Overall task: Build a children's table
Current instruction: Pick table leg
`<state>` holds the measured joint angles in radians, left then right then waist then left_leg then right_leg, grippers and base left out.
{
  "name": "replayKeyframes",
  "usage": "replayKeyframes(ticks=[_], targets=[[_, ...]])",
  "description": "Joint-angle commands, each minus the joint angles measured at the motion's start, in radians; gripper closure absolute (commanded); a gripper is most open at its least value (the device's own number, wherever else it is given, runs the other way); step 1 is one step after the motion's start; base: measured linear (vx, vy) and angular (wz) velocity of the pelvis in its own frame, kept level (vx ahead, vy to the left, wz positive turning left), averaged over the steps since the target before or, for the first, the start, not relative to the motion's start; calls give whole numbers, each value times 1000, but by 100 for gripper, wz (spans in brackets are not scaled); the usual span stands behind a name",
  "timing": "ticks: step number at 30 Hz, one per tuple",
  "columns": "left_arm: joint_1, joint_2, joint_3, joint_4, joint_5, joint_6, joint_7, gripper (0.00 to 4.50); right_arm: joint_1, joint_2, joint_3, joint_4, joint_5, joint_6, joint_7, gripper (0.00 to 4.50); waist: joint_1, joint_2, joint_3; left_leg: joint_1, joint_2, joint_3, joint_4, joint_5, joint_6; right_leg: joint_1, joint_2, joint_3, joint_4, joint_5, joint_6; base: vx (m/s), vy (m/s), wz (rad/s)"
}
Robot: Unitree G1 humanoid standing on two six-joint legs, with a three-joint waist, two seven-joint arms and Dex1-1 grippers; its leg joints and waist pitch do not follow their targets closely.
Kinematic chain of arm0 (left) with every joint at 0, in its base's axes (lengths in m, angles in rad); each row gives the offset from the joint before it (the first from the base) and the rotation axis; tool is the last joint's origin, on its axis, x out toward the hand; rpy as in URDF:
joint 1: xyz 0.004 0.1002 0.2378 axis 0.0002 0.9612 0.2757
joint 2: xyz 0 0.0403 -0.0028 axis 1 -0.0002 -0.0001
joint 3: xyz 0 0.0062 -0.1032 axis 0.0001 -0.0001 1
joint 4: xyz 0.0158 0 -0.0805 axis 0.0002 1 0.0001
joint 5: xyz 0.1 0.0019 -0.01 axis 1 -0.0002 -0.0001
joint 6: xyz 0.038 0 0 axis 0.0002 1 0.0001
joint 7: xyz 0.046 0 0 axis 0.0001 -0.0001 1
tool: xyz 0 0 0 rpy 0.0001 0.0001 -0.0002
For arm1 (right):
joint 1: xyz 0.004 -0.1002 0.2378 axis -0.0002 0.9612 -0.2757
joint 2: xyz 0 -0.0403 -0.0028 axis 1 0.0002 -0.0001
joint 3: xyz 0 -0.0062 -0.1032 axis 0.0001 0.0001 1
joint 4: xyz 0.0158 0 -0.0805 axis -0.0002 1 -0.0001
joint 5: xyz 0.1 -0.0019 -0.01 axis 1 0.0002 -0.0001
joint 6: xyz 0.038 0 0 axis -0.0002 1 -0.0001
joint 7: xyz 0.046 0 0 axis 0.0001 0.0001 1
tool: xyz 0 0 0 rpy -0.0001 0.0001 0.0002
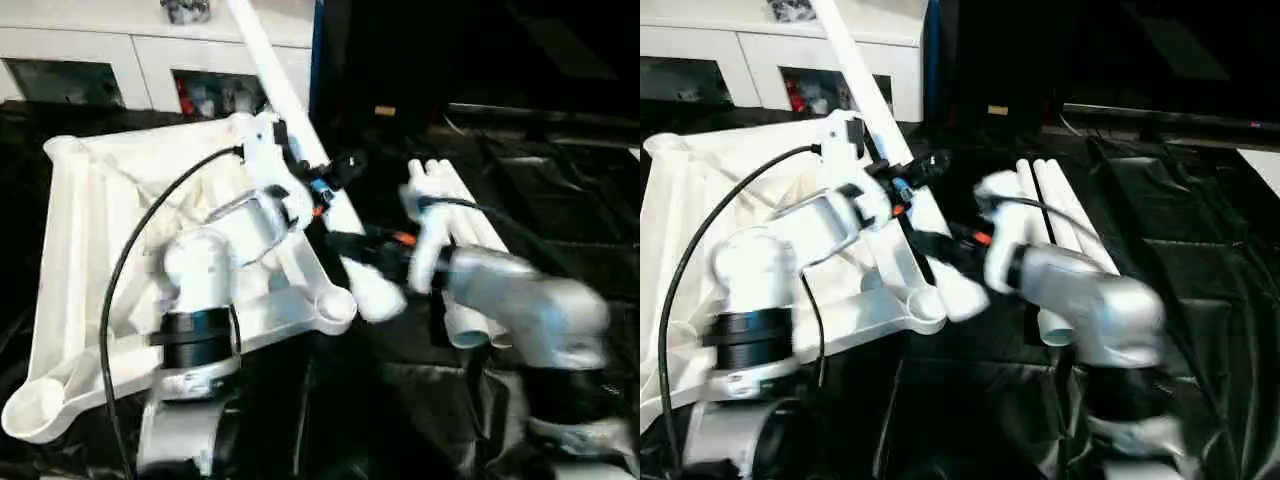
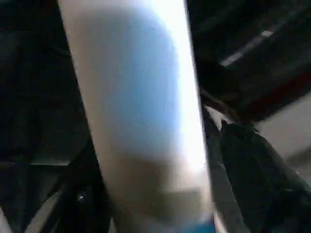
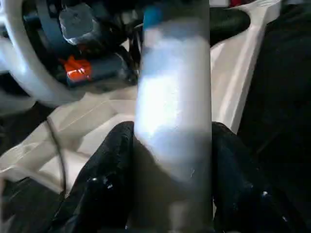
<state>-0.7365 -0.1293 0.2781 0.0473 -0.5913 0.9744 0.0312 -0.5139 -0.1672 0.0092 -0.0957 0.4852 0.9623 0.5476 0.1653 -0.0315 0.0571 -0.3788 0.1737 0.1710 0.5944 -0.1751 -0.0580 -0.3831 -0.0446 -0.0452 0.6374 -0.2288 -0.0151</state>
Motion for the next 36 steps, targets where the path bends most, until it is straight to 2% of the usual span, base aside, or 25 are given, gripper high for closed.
replayKeyframes(ticks=[1, 3, 4, 6, 10, 16, 18, 21, 22, 23, 26, 29, 30, 31, 32, 33, 36], targets=[[-24, -21, -1, 13, 40, -35, 72, 138, -21, 2, 3, -2, -12, -27, -30, 265, 0, -1, -67, 16, 56, -27, -65, -87, -26, 48, -100, 54, -80, -27, -115, 0, 0, 0], [-28, -35, 13, 15, 45, -58, 112, 152, -27, 6, 14, -2, -21, -32, -43, 265, -1, 0, -71, 17, 57, -28, -63, -69, -23, 49, -99, 52, -74, 30, -116, 0, 0, 0], [-30, -45, 22, 12, 46, -63, 130, 166, -27, 8, 19, -4, -25, -35, -46, 265, -1, 1, -74, 14, 57, -29, -61, -35, -17, 52, -96, 50, -67, 103, -127, 0, 0, 0], [-33, -58, 26, 0, 58, -59, 150, 180, -33, 19, 25, -2, -38, -44, -60, 265, -1, 3, -75, 14, 56, -28, -58, -17, -12, 51, -96, 49, -63, 149, -139, 0, 0, 0], [-25, -63, 9, -17, 66, -60, 167, 208, -41, 29, 34, 0, -51, -53, -75, 265, -2, 3, -71, 14, 56, -26, -60, -46, -14, 53, -101, 50, -67, 121, -148, 0, 0, 0], [-7, -64, -4, -29, 24, -55, 157, 242, -41, 20, 51, -1, -66, -86, -77, 265, -4, 4, -70, 15, 57, -27, -64, -81, -35, 52, -102, 51, -72, 68, -136, 0, 0, 0], [3, -52, -23, -36, 17, -47, 125, 250, -39, 18, 40, 4, -43, -74, -48, 209, -4, 5, -69, 16, 58, -27, -64, -85, -35, 52, -102, 51, -72, 64, -133, 0, 0, 0], [18, -25, -57, -44, 10, -48, 61, 254, -32, 4, 13, 12, -7, -59, -15, 187, -1, 5, -69, 17, 57, -26, -63, -88, -29, 50, -101, 52, -74, 55, -127, 0, 0, 0], [29, 4, -85, -55, -6, -50, -10, 259, -20, -21, -2, 11, 27, -45, 29, 175, -1, 3, -68, 16, 56, -25, -63, -88, -26, 50, -100, 52, -74, 52, -125, 0, 0, 0], [33, 21, -101, -59, -13, -56, -47, 261, -12, -39, -2, 11, 37, -42, 55, 162, 2, 0, -69, 15, 56, -25, -62, -78, -22, 53, -100, 51, -73, 55, -124, 0, 0, 0], [51, 89, -153, -72, -39, -54, -182, 264, 22, -131, 33, 3, 40, -54, 168, 136, 8, 0, -71, 14, 55, -24, -59, -63, -13, 52, -99, 50, -71, 72, -116, 0, 0, 0], [65, 140, -180, -85, -75, -71, -329, 264, 37, -184, 21, -5, 83, -44, 260, 128, 2, -1, -70, 11, 55, -24, -60, -66, -7, 53, -101, 49, -71, 60, -138, 0, 0, 0], [65, 140, -180, -85, -76, -72, -330, 264, 37, -185, 21, -5, 84, -44, 261, 128, 2, -1, -71, 12, 54, -23, -59, -68, -3, 55, -101, 48, -72, 53, -142, 0, 0, 0], [67, 165, -178, -91, -109, -66, -418, 264, 47, -217, 18, -15, 109, -42, 324, 128, 0, -1, -70, 13, 54, -22, -57, -67, 0, 53, -102, 49, -72, 46, -152, 0, 0, 0], [70, 181, -186, -100, -120, -78, -477, 264, 50, -228, 19, -16, 118, -40, 345, 128, 4, 0, -70, 15, 56, -21, -57, -70, 5, 52, -103, 50, -73, 35, -159, 0, 0, 0], [72, 191, -192, -105, -126, -87, -513, 264, 52, -234, 19, -17, 123, -39, 357, 128, 1, 0, -70, 13, 57, -22, -58, -66, 6, 53, -102, 50, -70, 41, -164, 0, 0, 0], [67, 211, -192, -113, -188, -63, -623, 264, 61, -262, 36, -12, 134, -50, 404, 128, 1, 2, -69, 17, 57, -20, -57, -80, 11, 49, -103, 48, -73, 15, -184, 0, 0, 0]])
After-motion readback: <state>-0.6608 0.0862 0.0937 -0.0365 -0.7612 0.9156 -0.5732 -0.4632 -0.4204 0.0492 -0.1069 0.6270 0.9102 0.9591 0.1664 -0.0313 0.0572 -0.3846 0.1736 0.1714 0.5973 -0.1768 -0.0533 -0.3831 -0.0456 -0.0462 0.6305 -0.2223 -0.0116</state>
